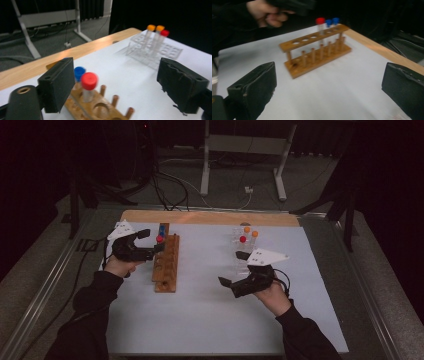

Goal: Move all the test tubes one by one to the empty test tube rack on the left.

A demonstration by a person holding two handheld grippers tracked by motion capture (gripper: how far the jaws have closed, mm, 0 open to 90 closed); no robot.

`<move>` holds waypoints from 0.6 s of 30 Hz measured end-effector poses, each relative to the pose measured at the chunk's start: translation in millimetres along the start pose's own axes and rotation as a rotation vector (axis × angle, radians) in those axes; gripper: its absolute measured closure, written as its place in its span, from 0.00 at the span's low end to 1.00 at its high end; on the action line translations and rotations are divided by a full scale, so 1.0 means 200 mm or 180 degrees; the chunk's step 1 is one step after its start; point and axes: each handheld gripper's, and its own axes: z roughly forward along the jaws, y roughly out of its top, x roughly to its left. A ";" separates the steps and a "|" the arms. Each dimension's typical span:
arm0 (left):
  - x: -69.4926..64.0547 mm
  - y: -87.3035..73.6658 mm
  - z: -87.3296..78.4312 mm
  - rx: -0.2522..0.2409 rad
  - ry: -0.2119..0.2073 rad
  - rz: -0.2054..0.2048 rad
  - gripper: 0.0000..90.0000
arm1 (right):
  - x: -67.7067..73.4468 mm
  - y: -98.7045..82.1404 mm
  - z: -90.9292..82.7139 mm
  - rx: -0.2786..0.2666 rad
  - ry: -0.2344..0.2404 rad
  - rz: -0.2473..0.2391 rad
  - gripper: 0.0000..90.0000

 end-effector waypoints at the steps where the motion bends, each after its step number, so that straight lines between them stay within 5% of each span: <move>1: -0.02 0.00 -0.01 -0.0006 -0.0048 0.0025 0.08 | -0.02 0.00 -0.01 -0.0006 -0.0058 0.0027 0.00; 5: -0.10 -0.01 -0.06 -0.0066 -0.0251 0.0141 0.01 | -0.13 -0.01 -0.03 0.0008 -0.0250 0.0139 0.00; 12: -0.20 -0.05 -0.11 -0.0085 -0.0462 0.0139 0.01 | -0.26 -0.08 0.02 0.0188 -0.0478 0.0271 0.00; 18: -0.24 -0.08 -0.10 -0.0013 -0.0512 0.0202 0.01 | -0.35 -0.16 0.10 0.0389 -0.0676 0.0436 0.16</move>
